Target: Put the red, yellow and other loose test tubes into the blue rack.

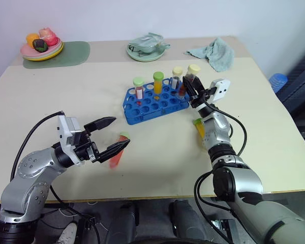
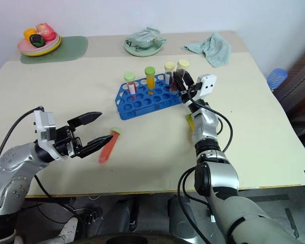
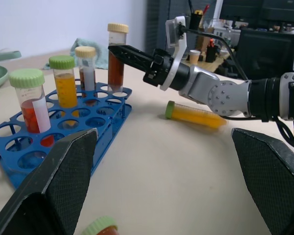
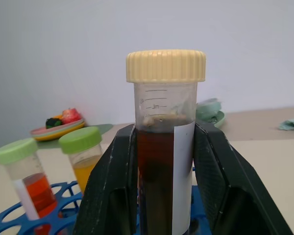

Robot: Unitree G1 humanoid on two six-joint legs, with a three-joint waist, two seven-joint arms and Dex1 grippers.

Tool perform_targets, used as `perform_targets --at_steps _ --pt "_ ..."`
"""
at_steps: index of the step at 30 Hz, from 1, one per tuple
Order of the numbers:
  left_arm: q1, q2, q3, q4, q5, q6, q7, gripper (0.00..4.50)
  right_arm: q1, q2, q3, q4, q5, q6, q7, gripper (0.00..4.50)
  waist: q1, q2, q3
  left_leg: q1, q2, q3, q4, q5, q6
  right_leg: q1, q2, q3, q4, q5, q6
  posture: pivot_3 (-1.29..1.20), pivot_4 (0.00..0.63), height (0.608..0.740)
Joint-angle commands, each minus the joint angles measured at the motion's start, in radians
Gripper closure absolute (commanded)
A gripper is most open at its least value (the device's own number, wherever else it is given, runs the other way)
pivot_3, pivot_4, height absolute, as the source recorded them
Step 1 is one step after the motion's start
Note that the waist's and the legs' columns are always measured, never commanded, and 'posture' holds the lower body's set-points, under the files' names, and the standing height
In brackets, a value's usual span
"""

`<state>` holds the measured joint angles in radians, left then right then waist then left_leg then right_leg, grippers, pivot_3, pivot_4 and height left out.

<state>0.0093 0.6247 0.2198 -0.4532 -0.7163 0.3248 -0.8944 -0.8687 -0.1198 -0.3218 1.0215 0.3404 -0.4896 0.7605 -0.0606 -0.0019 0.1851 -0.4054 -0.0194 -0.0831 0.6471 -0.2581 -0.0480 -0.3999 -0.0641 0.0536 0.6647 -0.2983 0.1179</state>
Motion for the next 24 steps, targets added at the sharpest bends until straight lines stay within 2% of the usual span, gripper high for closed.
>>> perform_targets --at_steps 1,22,23,24 --pt "-0.001 0.004 0.021 -0.021 -0.006 -0.014 -0.005 0.00 0.039 0.011 0.009 -0.028 0.007 -0.006 0.011 3.15 0.000 0.000 0.000 0.000 0.000 0.000 0.000 0.000 0.000 0.001 0.000 0.000 0.000 0.000 0.000 0.00 0.150 0.740" --pt "-0.033 -0.006 -0.004 0.008 0.017 -0.025 -0.031 0.00 0.048 -0.012 0.032 -0.004 -0.039 -0.049 -0.030 3.15 -0.006 0.000 0.000 0.003 0.000 0.000 -0.001 0.000 0.000 0.003 0.000 0.000 0.000 0.000 0.000 0.00 0.150 0.740" --pt "-0.031 -0.007 -0.003 0.006 0.016 -0.023 -0.028 0.00 0.049 -0.011 0.031 -0.004 -0.040 -0.050 -0.033 2.43 -0.006 0.000 0.000 0.003 0.000 0.000 -0.001 0.000 0.000 0.003 0.000 0.000 0.000 0.000 0.000 0.00 0.150 0.740" --pt "-0.030 -0.008 -0.003 0.004 0.015 -0.022 -0.026 0.00 0.050 -0.010 0.034 -0.005 -0.043 -0.055 -0.035 2.10 -0.007 0.000 0.000 0.003 0.000 0.000 -0.001 0.000 0.000 0.003 0.000 0.000 0.000 0.000 0.000 0.00 0.150 0.740"
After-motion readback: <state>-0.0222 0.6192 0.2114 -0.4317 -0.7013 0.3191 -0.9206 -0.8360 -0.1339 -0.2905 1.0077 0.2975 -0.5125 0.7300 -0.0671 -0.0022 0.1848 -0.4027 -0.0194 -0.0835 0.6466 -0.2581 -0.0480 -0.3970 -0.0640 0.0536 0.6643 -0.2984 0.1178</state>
